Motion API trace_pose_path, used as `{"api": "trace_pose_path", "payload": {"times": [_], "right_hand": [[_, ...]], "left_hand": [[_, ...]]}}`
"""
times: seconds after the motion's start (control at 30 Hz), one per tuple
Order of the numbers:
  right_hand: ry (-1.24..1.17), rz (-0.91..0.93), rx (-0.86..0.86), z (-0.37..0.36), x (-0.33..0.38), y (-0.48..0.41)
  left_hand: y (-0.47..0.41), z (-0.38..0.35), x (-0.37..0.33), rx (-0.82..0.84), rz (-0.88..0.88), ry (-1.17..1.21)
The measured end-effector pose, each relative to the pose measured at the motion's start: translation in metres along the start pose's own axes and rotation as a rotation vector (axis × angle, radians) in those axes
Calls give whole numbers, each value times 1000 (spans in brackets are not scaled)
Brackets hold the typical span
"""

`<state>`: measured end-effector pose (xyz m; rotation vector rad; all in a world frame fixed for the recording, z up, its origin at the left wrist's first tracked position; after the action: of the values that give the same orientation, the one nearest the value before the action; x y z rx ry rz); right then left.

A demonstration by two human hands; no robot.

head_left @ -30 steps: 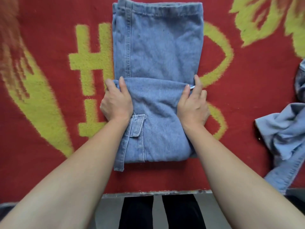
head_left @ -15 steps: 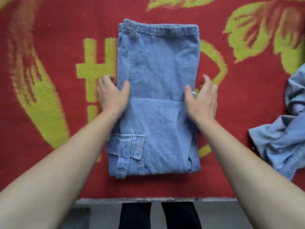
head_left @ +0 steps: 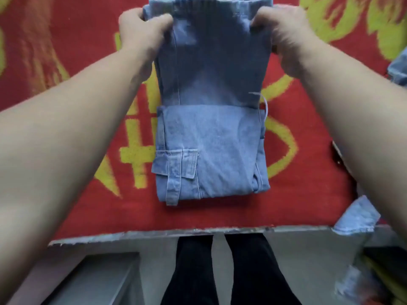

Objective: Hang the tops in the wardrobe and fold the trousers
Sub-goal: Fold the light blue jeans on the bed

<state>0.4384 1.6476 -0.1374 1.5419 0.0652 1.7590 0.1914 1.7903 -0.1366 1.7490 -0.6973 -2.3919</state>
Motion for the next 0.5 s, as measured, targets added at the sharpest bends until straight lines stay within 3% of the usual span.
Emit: {"api": "trace_pose_path", "payload": {"times": [0.07,0.13,0.3,0.43,0.5], "right_hand": [[80,66,-9,5,-1,31],[245,137,-30,13,-11,65],[784,421,-49,19,-18,174],[1116,576,257,-11,-79,248],[1233,521,410,-19,-118,262]], "left_hand": [[31,14,8,-6,26,33],[68,31,16,8,11,-82],[187,49,20,179,-289,-751],[266,45,75,436,-451,-1020],[287,36,102,538,-492,-1110]]}}
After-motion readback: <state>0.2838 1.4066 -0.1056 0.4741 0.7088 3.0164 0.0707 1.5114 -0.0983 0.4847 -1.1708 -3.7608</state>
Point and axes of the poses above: each hand's wrist, its own y-axis away from the middle knuckle, its own z-axis out of the back of the hand, x = y × z, the point moved 10 cm from there along -y, towards the middle knuckle, and after that the axes turned 6 degrees about y, right-handed, at the moved point
